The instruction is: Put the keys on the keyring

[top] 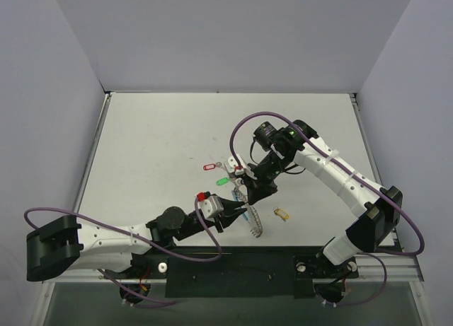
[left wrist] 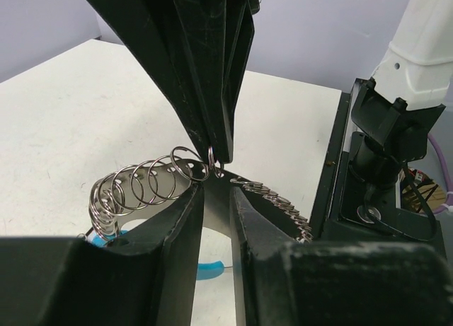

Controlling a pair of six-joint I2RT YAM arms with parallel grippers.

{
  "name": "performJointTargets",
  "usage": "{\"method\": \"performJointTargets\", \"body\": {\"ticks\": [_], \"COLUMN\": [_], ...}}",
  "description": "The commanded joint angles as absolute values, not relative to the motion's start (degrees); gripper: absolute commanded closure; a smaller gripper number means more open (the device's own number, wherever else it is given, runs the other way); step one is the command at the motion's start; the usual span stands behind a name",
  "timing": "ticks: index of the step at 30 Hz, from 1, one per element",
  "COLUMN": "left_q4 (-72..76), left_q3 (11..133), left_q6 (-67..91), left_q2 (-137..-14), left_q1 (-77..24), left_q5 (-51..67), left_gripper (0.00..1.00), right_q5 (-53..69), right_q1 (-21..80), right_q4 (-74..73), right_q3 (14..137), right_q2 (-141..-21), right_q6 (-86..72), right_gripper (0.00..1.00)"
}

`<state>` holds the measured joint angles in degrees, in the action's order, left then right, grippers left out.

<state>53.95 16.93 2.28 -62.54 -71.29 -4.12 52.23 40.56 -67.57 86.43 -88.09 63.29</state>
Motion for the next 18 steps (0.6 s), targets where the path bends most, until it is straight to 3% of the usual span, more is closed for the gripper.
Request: {"method": "performJointTargets", "body": {"ticks": [1, 10, 18], "left_q4": [56.6, 54.1, 57.0], "left_q3": [17.9, 12.9, 14.9], "left_q6": [3.0, 6.9, 6.1], "left_q2": [-60.6, -53.4, -55.5], "left_q1": [-71.6, -71.8, -71.8], "left_q5": [-3.6, -5.6, -4.1], "left_gripper": [0.70, 0.75, 0.72], "right_q5": [55.7, 55.7, 55.7], "right_q1": [40.7, 40.8, 40.7], "right_q4": [-70.0, -70.1, -70.0], "right_q3": [86.6, 86.4, 86.5], "right_q2": [-88.0, -88.2, -88.2], "right_q6": [63.8, 63.8, 63.7], "right_gripper": [1.00, 1.00, 1.00]}}
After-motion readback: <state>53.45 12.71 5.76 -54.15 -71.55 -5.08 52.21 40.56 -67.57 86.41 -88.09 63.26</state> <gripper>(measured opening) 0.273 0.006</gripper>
